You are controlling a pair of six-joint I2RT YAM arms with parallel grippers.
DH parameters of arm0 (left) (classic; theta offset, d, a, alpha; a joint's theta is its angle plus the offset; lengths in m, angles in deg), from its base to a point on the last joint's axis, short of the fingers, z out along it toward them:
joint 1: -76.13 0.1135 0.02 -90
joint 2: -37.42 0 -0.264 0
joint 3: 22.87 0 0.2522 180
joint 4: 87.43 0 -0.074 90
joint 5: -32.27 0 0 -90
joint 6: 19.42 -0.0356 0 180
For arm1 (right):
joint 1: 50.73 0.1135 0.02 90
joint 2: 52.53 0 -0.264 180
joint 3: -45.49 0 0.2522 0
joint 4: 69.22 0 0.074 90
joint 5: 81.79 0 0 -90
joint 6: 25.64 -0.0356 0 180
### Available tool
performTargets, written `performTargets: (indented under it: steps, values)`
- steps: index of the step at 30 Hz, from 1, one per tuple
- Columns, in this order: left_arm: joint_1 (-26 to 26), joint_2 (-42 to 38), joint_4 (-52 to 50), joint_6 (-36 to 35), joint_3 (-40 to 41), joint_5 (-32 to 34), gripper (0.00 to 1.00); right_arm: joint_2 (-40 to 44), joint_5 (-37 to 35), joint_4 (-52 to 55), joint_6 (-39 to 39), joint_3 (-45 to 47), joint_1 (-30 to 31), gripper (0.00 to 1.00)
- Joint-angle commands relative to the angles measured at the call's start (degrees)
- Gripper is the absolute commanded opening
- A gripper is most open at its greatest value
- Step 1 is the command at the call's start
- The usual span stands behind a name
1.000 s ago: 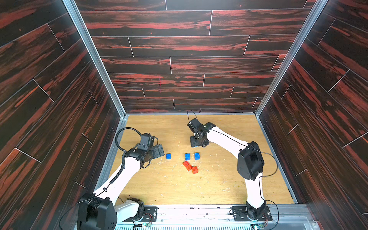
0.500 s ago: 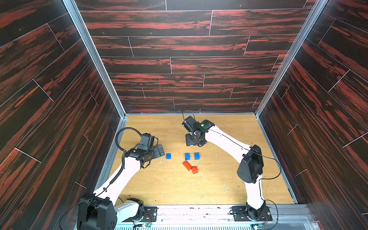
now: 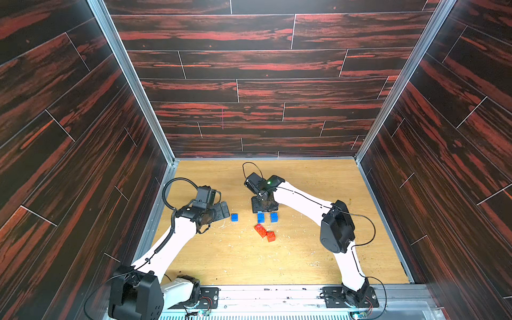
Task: Assemble a giraffe with lego
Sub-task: Assemble the lego brick with the lego brick.
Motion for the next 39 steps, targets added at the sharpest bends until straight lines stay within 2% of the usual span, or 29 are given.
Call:
performTargets:
  steps: [1, 9, 39]
  values:
    - [-0.23, -0.66, -0.81, -0.53, -0.87, -0.11, 1.00, -0.49, 0.59, -0.86, -0.46, 2.19, 0.14, 0.53]
    - [-0.24, -0.57, -1.34, -0.61, -1.18, 0.02, 1.00, -0.27, 1.04, -4.58, -0.12, 6.99, 0.07, 0.52]
    - [-0.42, -0.82, -2.13, -0.74, -1.57, 0.79, 1.00, -2.59, 2.20, -6.73, -0.68, 9.18, -0.78, 0.50]
